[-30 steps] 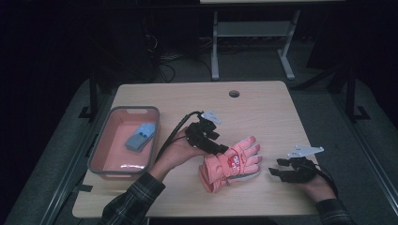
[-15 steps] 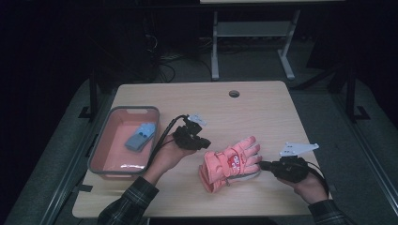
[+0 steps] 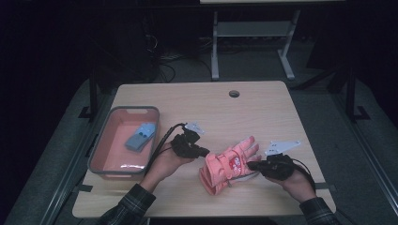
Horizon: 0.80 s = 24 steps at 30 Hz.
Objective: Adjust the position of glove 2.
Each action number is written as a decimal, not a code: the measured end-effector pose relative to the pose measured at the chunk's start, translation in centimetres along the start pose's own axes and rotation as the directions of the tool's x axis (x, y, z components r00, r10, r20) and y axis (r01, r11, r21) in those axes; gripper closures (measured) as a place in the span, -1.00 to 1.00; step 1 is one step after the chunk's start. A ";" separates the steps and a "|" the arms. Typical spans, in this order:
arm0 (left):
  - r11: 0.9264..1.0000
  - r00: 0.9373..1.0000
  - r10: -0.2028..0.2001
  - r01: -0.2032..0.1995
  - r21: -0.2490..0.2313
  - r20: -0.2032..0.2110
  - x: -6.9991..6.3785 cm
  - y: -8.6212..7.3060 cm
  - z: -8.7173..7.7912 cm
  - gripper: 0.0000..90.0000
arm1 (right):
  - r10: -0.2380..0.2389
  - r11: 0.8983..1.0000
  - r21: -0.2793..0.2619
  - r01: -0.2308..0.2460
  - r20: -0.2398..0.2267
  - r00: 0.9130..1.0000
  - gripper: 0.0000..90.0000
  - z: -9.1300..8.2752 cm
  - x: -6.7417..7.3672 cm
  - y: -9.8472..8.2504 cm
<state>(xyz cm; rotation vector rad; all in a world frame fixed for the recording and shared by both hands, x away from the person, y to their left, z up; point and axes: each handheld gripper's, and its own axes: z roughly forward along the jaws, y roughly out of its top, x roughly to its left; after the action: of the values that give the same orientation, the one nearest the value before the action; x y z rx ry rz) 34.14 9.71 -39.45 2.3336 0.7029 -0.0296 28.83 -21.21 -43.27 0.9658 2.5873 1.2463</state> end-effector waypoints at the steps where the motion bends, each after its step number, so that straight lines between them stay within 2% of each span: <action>1: 1.000 1.000 0.005 -0.005 0.007 0.007 -0.1 -0.2 0.0 0.99 | -0.007 1.000 0.003 0.007 0.001 1.000 1.00 0.3 -0.1 0.1; 6: 1.000 0.999 -0.012 0.012 -0.002 0.035 -0.7 -1.2 -0.1 0.99 | -0.018 1.000 0.011 0.018 -0.003 1.000 1.00 1.2 -0.7 0.7; 13: 1.000 0.999 -0.016 0.017 -0.008 0.038 -1.3 -2.6 -0.4 0.97 | -0.032 0.999 0.015 0.032 -0.013 0.999 1.00 2.3 -1.0 2.0; 16: 0.999 1.000 -0.027 0.027 -0.033 0.015 -0.9 -2.6 -0.8 0.79 | -0.031 1.000 0.003 0.031 -0.015 0.999 1.00 2.0 -0.8 2.3; 18: 0.998 0.999 -0.037 0.037 -0.058 -0.003 -0.7 -2.4 -1.2 0.66 | -0.025 1.000 -0.019 0.024 -0.022 0.999 1.00 1.6 -0.7 2.5; 20: 0.997 0.999 -0.037 0.036 -0.070 -0.017 -0.5 -2.1 -1.5 0.51 | -0.039 0.998 -0.042 0.038 -0.023 0.999 1.00 1.3 -0.4 2.9; 24: 0.995 0.998 -0.046 0.043 -0.093 -0.030 -0.5 -1.7 -1.8 0.32 | -0.046 0.995 -0.095 0.042 -0.040 0.998 1.00 0.8 0.1 3.9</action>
<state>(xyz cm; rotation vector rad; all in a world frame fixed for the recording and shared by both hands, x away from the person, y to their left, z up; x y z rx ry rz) 32.61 11.66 -39.03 2.2342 0.7569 0.0204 31.00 -18.82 -40.96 0.8694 2.5399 1.3781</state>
